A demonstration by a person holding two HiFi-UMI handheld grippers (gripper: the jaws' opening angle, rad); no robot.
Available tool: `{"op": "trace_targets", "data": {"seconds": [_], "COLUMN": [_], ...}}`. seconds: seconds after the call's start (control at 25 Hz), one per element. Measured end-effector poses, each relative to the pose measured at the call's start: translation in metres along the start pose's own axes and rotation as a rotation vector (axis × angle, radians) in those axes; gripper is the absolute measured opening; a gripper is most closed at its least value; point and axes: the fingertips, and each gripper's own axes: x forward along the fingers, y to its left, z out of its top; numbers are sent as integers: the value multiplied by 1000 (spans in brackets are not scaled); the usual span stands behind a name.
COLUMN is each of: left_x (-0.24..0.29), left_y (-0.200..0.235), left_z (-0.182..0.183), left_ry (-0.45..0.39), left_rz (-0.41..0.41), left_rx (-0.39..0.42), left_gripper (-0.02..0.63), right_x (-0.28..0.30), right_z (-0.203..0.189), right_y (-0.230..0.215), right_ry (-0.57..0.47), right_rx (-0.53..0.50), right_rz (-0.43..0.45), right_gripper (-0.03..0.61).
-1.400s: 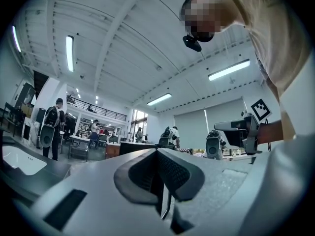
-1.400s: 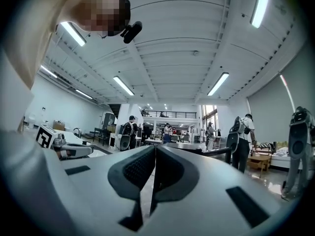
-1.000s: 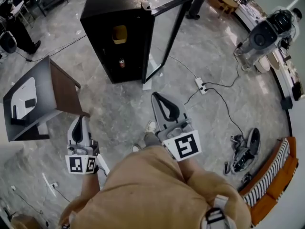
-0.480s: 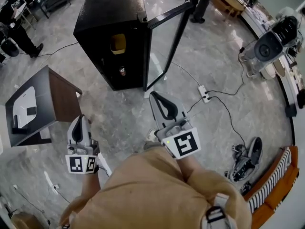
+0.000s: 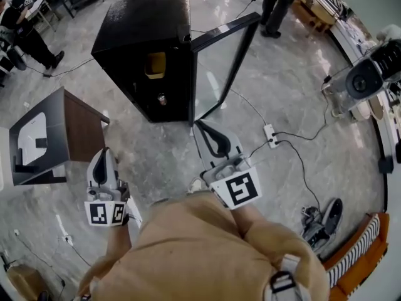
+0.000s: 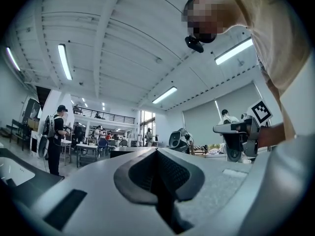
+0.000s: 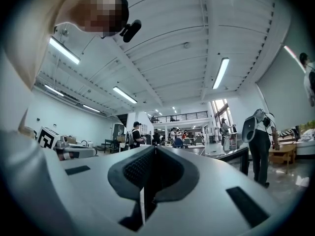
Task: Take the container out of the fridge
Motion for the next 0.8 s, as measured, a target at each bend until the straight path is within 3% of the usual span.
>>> {"op": "trace_targets", "data": {"seconds": [0.44,0.8], "left_x": [39,64], "left_y": [-14,32], "left_z": [2,-17], "left_ry": [10,22], "left_rz": [1,-2], "left_rx": [44,7], "left_gripper": [2,2], "right_x": [18,64], "right_z": [-11,-31], "right_y": [-32,-31], "right_ry": [-9,40], "right_rx": [39,16], "right_rz": [26,5], "right_gripper": [3,3]}}
